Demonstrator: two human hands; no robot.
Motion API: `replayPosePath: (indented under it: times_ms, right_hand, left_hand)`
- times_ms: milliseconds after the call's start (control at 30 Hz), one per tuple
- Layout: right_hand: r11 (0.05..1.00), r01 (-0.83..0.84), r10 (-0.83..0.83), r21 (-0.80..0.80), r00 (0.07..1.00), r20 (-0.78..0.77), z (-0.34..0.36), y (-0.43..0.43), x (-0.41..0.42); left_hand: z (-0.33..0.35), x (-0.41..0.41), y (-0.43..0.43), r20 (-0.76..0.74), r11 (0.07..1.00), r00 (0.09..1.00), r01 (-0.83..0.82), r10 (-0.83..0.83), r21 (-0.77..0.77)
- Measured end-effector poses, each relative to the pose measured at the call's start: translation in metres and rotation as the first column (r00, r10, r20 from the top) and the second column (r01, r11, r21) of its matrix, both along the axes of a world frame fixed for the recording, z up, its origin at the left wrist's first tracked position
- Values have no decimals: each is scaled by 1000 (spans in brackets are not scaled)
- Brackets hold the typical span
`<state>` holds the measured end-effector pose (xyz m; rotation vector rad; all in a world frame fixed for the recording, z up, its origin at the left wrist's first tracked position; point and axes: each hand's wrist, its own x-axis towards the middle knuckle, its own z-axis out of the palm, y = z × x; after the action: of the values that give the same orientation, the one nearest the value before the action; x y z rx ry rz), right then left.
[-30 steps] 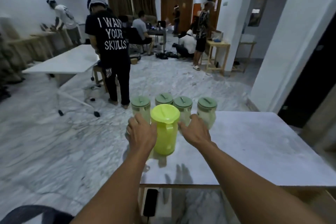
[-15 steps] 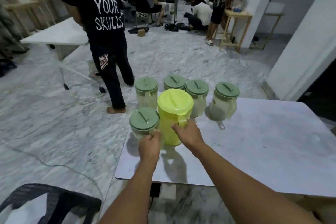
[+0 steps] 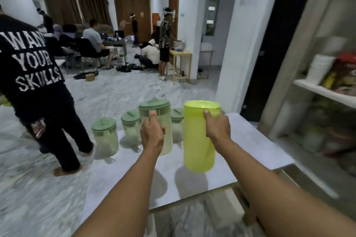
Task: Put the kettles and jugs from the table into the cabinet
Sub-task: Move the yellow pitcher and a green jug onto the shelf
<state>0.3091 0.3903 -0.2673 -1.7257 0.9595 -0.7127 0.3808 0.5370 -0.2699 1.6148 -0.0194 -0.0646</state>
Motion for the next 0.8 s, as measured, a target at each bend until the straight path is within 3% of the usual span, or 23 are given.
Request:
replayPosePath:
  times_ms: [133, 367, 600, 800]
  right_hand:
    - [931, 361, -343, -63, 919, 194, 73, -54, -87]
    - [618, 759, -667, -205, 644, 375, 171, -131, -275]
    - [275, 919, -804, -282, 380, 456, 208, -191, -459]
    - [177, 926, -828, -332, 323, 459, 208, -258, -573]
  left_hand:
    - [62, -54, -79, 124, 975, 972, 211, -201, -73]
    - [146, -199, -214, 284, 840, 850, 505, -443, -199]
    - [180, -367, -320, 354, 621, 653, 754, -669, -215]
    - [179, -489, -408, 388, 464, 493, 869, -779, -173]
